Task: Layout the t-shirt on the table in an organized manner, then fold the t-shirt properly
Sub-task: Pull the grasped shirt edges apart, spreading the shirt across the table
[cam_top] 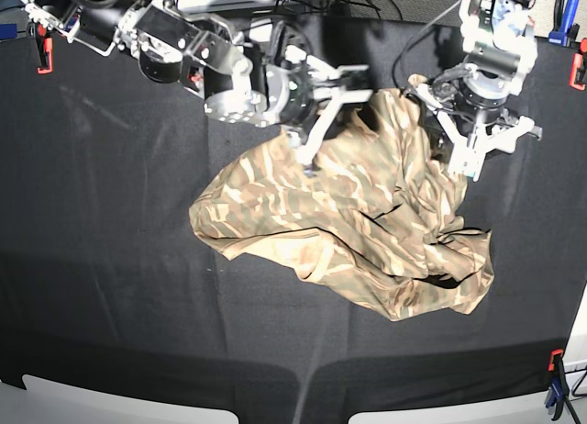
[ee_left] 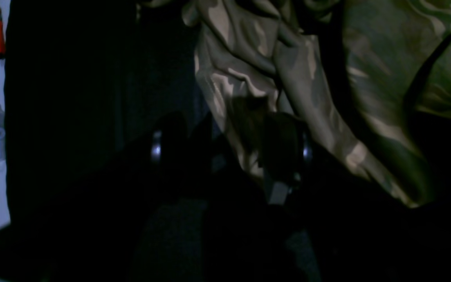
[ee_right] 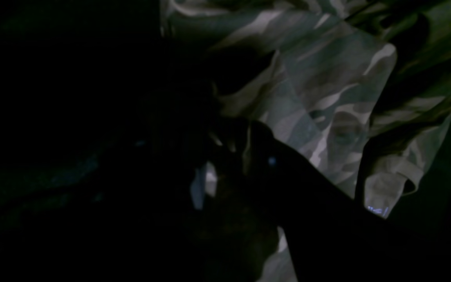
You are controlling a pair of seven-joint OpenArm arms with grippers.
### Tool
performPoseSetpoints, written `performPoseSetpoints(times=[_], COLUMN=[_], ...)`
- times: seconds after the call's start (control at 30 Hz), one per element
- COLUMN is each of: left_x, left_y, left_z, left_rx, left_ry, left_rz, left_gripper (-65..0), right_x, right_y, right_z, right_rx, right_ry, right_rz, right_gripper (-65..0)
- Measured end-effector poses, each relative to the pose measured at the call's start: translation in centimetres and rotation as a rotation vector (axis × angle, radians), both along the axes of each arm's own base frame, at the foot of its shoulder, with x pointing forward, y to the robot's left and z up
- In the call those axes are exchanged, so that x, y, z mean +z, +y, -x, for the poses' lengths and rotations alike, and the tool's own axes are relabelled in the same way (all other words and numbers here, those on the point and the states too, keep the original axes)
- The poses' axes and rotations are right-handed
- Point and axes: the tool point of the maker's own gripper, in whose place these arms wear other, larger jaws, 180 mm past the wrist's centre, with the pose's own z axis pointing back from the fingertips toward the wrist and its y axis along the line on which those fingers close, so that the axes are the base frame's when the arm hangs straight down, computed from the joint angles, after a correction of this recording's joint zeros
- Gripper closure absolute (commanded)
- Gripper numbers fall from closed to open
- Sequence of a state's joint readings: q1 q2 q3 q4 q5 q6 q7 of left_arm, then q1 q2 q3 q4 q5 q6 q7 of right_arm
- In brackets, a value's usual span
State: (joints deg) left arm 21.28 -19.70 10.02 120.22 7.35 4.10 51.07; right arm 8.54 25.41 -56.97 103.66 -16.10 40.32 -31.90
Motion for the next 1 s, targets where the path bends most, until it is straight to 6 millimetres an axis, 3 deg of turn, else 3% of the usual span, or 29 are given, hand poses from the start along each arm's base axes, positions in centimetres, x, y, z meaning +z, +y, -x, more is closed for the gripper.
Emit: performPoseSetpoints(times=[0.27,0.4,0.6,0.8,1.0], left_x=[0.0,0.0,0.0,0.0,0.0], left_y=[0.0,0.0,0.0,0.0,0.0], left_z=[0.0,0.0,0.0,0.0,0.0], left_rx=[0.0,0.0,0.0,0.0,0.0], left_ry=[0.0,0.0,0.0,0.0,0.0], left_rz=[0.0,0.0,0.0,0.0,0.0], left_gripper=[-29.0,-29.0,-29.0,-29.0,-29.0], right_x=[1.4,1.8,1.1,-0.1,0.8], right_y=[3.2,4.1,3.3,-0.1,-4.8], right_z=[0.4,0.3,0.8,0.5,-0.9], right_rx=[0.024,0.016,-0.03,-0.093,-0.159], right_ry=[0.008,0.0,0.065,0.075,0.021], right_rz=[-0.094,-0.097,-0.051,0.092,0.144], right_gripper=[0.0,0.0,0.0,0.0,0.0])
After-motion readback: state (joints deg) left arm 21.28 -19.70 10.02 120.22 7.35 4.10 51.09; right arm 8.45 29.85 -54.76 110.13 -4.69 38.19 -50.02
